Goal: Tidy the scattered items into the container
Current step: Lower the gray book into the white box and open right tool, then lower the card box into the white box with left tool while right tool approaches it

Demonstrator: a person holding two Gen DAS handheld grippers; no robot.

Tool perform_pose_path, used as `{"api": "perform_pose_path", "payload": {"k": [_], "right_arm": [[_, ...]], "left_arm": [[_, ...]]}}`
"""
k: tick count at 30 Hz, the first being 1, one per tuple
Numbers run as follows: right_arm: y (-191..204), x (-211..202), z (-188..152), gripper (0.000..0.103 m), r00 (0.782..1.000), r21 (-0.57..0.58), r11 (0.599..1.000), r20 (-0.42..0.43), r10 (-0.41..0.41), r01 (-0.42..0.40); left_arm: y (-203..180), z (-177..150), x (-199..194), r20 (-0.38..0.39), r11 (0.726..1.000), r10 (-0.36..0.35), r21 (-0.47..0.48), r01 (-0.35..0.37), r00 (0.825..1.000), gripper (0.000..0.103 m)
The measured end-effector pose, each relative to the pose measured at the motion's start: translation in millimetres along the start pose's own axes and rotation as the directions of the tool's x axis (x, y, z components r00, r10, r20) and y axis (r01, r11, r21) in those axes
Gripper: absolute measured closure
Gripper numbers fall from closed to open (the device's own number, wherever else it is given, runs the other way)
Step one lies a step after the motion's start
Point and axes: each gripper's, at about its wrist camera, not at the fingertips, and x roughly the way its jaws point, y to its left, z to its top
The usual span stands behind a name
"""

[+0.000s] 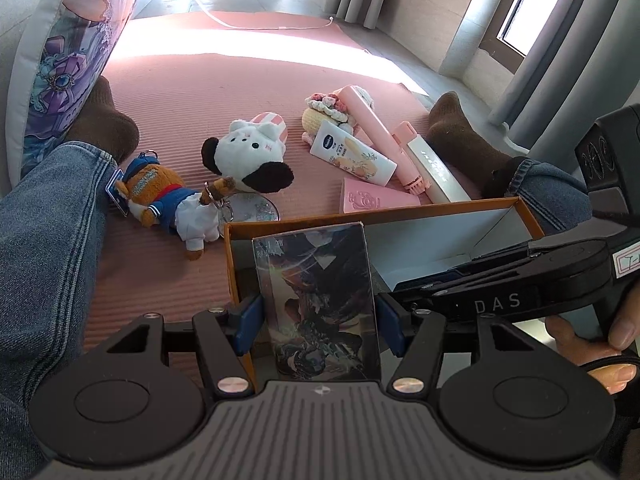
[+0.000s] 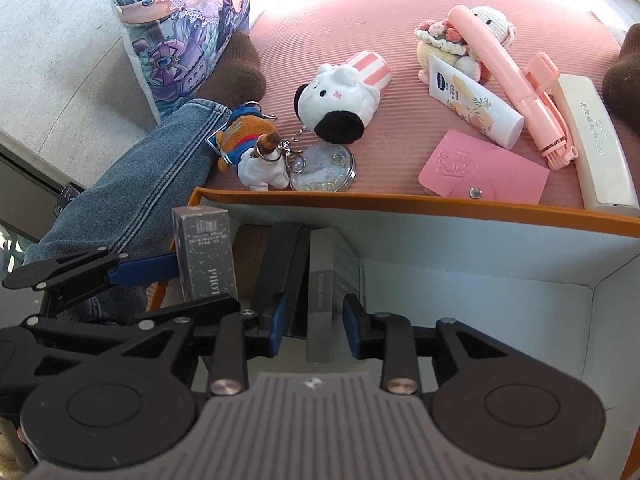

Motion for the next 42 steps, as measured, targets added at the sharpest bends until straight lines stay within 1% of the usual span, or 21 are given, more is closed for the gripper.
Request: {"api": "perform_pose_path", "payload": {"k": [4, 7, 9, 11, 13, 19, 24, 27, 30, 36, 42], "right_arm": [[0, -5, -1, 0.066, 0.998, -0.112, 0.993, -0.062, 0.023, -0.03], [5, -5, -5, 0.066, 0.993, -0.224, 0.974, -0.115, 0.0, -0.026], [11, 0, -9, 0.066, 0.989, -0.306, 0.952, -0.135, -0.052, 0.008], [17, 6, -13, 0.068, 0.985, -0.384, 0.922, -0.138, -0.103, 0.043], [20, 12, -15, 0.074, 0.981, -0.442, 0.895, -0.138, -0.135, 0.061], [31, 25, -20, 0.079, 0.98, -0.554, 0.831, -0.126, -0.152, 0.058], [35, 28, -22, 0.083, 0.988, -0.617, 0.787, -0.104, -0.112, 0.024], [36, 31, -22, 0.083, 0.99, -0.646, 0.763, -0.103, -0.098, 0.008], [37, 33, -21, 0.083, 0.99, -0.677, 0.736, -0.102, -0.102, 0.006], [44, 33, -23, 0.082, 0.988, -0.677, 0.736, -0.094, -0.123, 0.027], [42, 20, -25, 0.081, 0.984, -0.653, 0.755, -0.084, -0.155, 0.064]], "left_arm": [[-1, -1, -4, 0.002, 1.0, 0.003, 0.005, -0.003, 1.0, 0.033], [0, -2, -4, -0.002, 1.0, 0.002, 0.002, -0.002, 1.0, 0.033], [-1, -2, -3, -0.006, 1.0, 0.004, 0.003, -0.004, 1.0, 0.033], [-3, -2, -2, -0.008, 1.0, 0.013, 0.01, -0.013, 1.0, 0.033], [-3, -2, -1, -0.011, 1.0, 0.017, 0.01, -0.017, 1.0, 0.033], [-2, -2, 0, -0.015, 1.0, 0.018, 0.001, -0.018, 1.0, 0.033], [-1, -1, 1, -0.019, 1.0, 0.016, -0.013, -0.016, 1.0, 0.033], [0, -1, 2, -0.02, 1.0, 0.019, -0.015, -0.019, 1.0, 0.033], [0, -1, 2, -0.019, 1.0, 0.022, -0.017, -0.022, 1.0, 0.033], [-1, -1, 2, -0.02, 0.999, 0.031, -0.016, -0.031, 0.999, 0.033], [-5, -2, -1, -0.019, 0.999, 0.053, 0.009, -0.053, 0.998, 0.033]]}}
